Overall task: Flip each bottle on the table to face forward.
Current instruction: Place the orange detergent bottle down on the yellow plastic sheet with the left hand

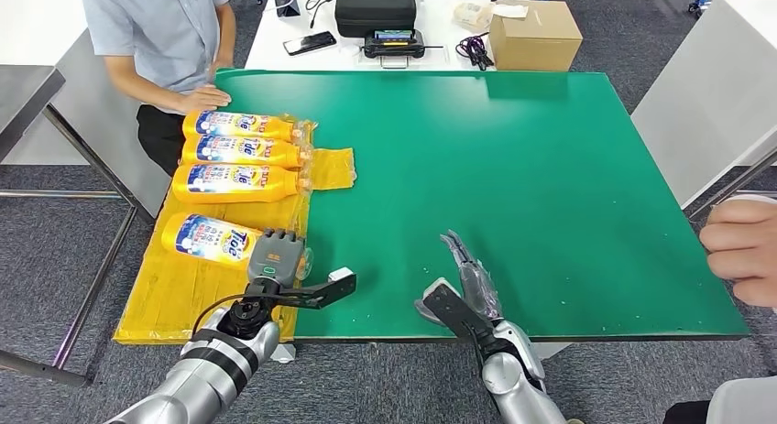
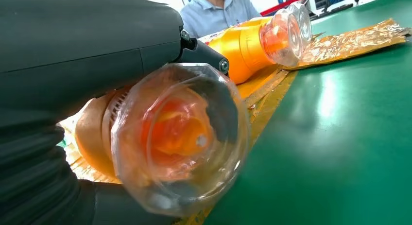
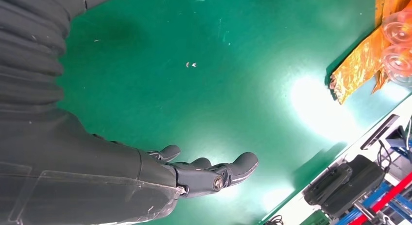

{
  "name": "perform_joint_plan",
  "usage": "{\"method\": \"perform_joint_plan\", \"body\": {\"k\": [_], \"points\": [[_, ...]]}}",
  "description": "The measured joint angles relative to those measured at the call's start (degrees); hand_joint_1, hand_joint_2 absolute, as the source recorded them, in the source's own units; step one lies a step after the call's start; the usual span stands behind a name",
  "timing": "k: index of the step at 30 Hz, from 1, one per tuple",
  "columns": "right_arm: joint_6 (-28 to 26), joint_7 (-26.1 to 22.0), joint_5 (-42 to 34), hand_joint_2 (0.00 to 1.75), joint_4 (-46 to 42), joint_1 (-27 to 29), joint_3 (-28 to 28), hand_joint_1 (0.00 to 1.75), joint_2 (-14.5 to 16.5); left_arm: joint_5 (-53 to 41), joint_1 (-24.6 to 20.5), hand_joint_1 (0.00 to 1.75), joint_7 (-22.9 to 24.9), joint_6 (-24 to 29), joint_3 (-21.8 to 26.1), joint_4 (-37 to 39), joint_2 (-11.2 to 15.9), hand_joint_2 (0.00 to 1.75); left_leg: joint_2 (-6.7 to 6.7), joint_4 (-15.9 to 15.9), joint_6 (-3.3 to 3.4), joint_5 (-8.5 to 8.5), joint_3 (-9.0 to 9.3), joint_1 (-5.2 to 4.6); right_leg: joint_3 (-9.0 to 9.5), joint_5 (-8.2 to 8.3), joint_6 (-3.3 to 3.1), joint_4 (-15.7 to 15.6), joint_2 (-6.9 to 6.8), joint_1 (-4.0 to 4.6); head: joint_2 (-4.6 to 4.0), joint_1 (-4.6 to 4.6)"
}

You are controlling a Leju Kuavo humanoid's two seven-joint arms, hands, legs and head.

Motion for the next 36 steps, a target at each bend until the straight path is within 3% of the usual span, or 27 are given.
{"method": "perform_joint_plan", "body": {"k": [2,4,6,12,16,30,36], "points": [[0.1,0.0,0.0,1.75,0.0,-0.1,-0.1,0.0,0.0,0.0,-0.3,1.19,0.2,0.0,0.1,0.5,-0.2,1.75,0.0,0.0,0.0,0.0,0.0,0.0,0.0,0.0,0.0,0.0,0.0,0.0,0.0,0.0],[0.3,0.0,0.1,1.75,0.2,-0.3,-0.2,0.0,0.1,0.1,-0.5,0.56,0.2,0.1,0.2,1.1,-0.4,1.75,0.0,0.0,0.0,0.0,0.01,0.0,0.0,0.0,0.0,0.0,0.0,0.0,0.0,-0.01],[0.3,-0.1,0.2,1.75,0.4,-0.5,-0.3,0.0,0.1,0.5,-0.7,0.31,0.0,0.1,0.2,1.6,-0.5,1.75,0.0,0.0,0.0,0.0,0.01,0.0,0.0,0.0,0.0,0.0,0.0,0.01,0.0,-0.01],[0.3,-0.3,0.3,1.75,1.2,-1.3,-0.4,0.0,0.3,2.2,-2.1,0.3,-1.5,-0.8,1.1,2.8,-1.1,1.75,0.0,0.0,0.0,0.01,0.05,0.01,0.05,0.0,0.0,0.0,0.0,0.01,0.0,-0.01],[0.3,-0.4,0.3,1.75,1.6,-1.5,-0.4,0.0,0.3,2.5,-2.5,0.01,-1.6,-1.1,1.5,3.4,-1.2,1.75,0.0,0.0,0.0,0.0,0.06,0.0,0.06,0.0,0.0,0.0,0.0,0.0,0.0,-0.01],[0.0,-0.8,0.3,1.75,2.2,-1.6,-0.8,0.0,0.5,3.6,-2.7,0.0,-4.8,3.1,1.9,3.9,-1.7,1.75,-0.03,0.0,0.0,0.0,0.09,0.0,0.09,0.0,0.0,0.0,-0.02,0.0,0.0,-0.02],[-1.0,-1.1,0.3,1.75,2.2,-0.9,-1.6,0.0,0.4,4.6,1.2,0.0,-9.2,4.7,0.0,-2.3,-2.3,1.75,-0.02,0.0,0.01,-0.01,0.06,-0.01,0.05,0.0,0.0,0.0,-0.02,0.0,0.0,-0.01]]}}
